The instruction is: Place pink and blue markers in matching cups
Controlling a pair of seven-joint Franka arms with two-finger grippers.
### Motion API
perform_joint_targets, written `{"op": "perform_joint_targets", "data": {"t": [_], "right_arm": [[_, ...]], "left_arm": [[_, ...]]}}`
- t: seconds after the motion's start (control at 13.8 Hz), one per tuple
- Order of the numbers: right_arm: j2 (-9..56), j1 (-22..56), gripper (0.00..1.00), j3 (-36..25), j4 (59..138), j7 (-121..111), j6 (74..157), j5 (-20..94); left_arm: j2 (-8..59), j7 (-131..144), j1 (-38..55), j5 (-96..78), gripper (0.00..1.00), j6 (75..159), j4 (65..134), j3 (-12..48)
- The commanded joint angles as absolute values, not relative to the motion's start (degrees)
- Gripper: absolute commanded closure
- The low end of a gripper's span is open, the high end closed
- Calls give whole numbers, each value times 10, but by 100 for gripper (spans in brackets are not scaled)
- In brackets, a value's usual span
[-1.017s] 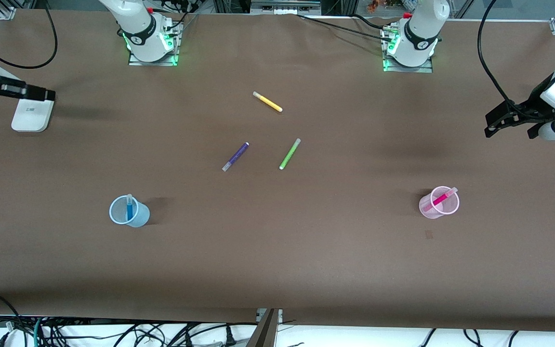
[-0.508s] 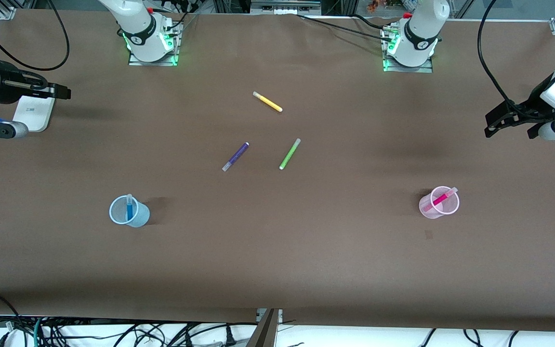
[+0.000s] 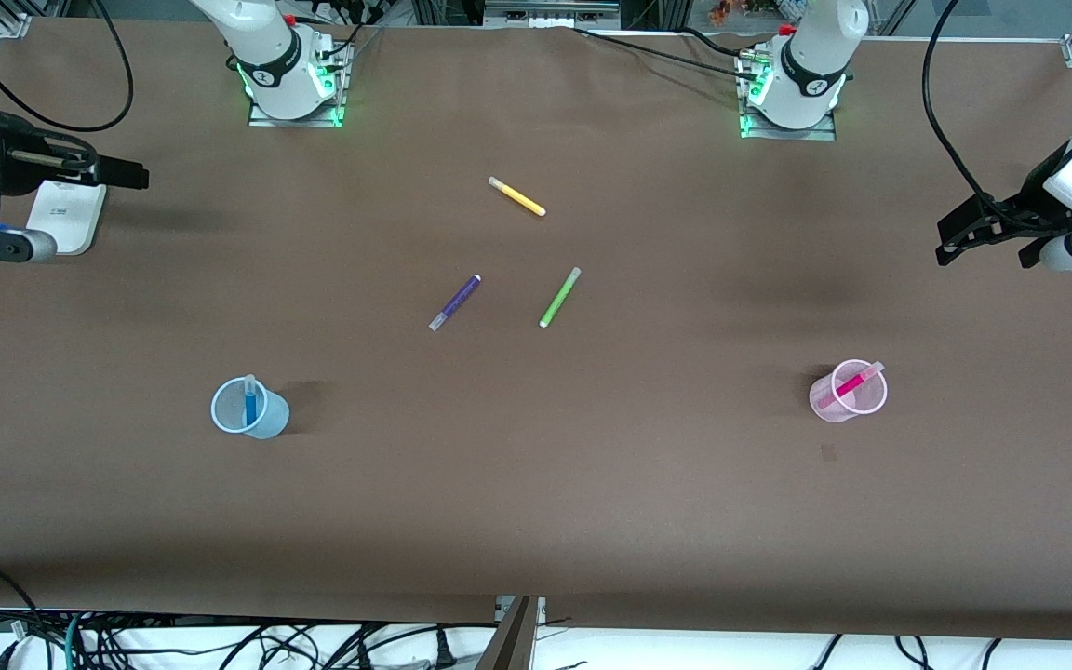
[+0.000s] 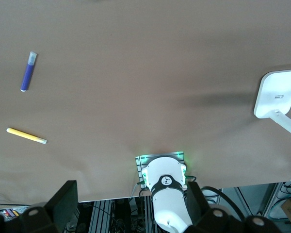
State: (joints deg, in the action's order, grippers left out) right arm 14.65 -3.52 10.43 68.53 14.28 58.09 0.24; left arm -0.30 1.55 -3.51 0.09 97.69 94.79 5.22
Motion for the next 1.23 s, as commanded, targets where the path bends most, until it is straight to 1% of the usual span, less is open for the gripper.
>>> {"op": "perform_joint_targets", "data": {"t": [0.0,0.07,0.15,0.44,0.73,1.16], "right_arm": [[62,-11,1,85,798,97,636,-14],[37,5,1,64,831,85,659,-13],[27,13,1,53,854,81,682,-12],[-43,12,1,44,953,60,780,-7],[-49,11,1,44,953,59,806,-4],[-50,11,1,47,952,60,805,-1]], "left_arm": [[-11,18,-36,1,0,976,954,52],[-11,18,-36,1,0,976,954,52],[-11,17,-36,1,0,976,954,52],[-11,18,-36,1,0,976,954,52],[-11,18,-36,1,0,976,954,52],[-11,17,-37,1,0,976,954,52]]}}
